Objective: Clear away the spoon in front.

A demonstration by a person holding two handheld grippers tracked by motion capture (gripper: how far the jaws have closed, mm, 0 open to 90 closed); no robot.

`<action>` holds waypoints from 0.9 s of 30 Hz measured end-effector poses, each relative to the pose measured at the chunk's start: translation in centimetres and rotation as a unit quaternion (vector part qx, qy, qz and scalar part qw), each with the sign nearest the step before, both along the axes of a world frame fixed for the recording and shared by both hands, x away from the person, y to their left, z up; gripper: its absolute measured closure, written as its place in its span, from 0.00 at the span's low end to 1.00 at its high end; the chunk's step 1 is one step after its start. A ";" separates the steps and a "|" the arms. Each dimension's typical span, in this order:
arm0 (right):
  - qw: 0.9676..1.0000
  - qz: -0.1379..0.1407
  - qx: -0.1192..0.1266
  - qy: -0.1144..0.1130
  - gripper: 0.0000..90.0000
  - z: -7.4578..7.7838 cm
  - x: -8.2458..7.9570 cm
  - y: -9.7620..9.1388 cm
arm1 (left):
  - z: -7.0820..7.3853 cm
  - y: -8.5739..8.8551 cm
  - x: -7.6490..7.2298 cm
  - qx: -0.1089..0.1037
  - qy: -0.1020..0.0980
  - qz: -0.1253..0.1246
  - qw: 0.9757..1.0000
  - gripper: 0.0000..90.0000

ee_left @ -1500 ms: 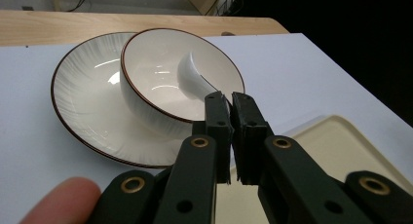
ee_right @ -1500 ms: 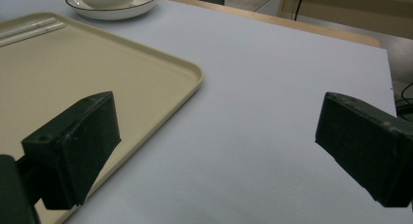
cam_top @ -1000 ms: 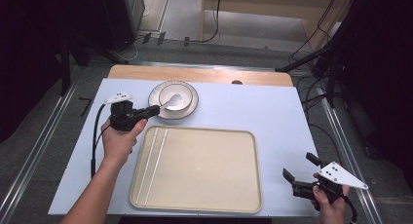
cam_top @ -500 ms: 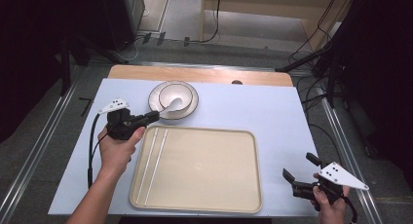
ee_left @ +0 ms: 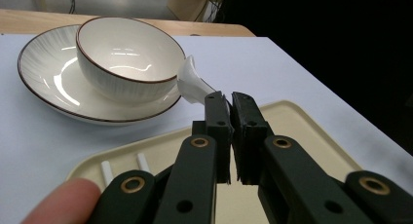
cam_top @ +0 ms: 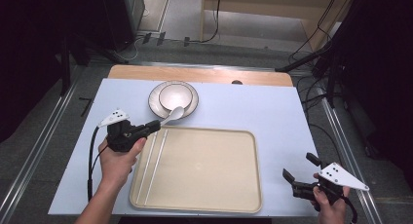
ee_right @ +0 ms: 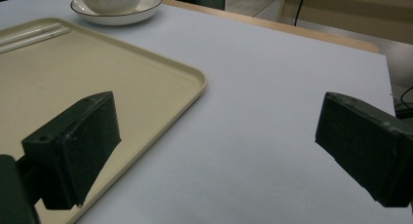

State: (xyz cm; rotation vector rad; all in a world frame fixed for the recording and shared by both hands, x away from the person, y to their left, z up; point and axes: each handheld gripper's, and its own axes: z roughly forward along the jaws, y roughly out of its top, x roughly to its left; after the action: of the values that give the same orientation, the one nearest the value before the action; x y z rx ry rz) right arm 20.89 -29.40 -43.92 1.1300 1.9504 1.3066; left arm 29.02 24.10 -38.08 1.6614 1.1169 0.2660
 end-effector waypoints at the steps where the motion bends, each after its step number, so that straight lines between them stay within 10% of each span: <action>1: 1.000 0.000 0.000 -0.001 0.03 0.0 0.0 0.0 | -0.1 0.0 -0.1 0.002 -0.001 0.001 1.000 0.97; 27: 1.000 0.002 -0.001 0.001 0.03 -0.1 0.1 0.1 | -3.6 -0.5 -2.9 0.006 0.015 0.006 1.000 0.97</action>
State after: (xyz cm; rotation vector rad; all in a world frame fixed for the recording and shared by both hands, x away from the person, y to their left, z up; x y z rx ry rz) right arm 20.95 -29.28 -43.99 1.1265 1.9557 1.3059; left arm 26.12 23.61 -41.70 1.6740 1.1490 0.2567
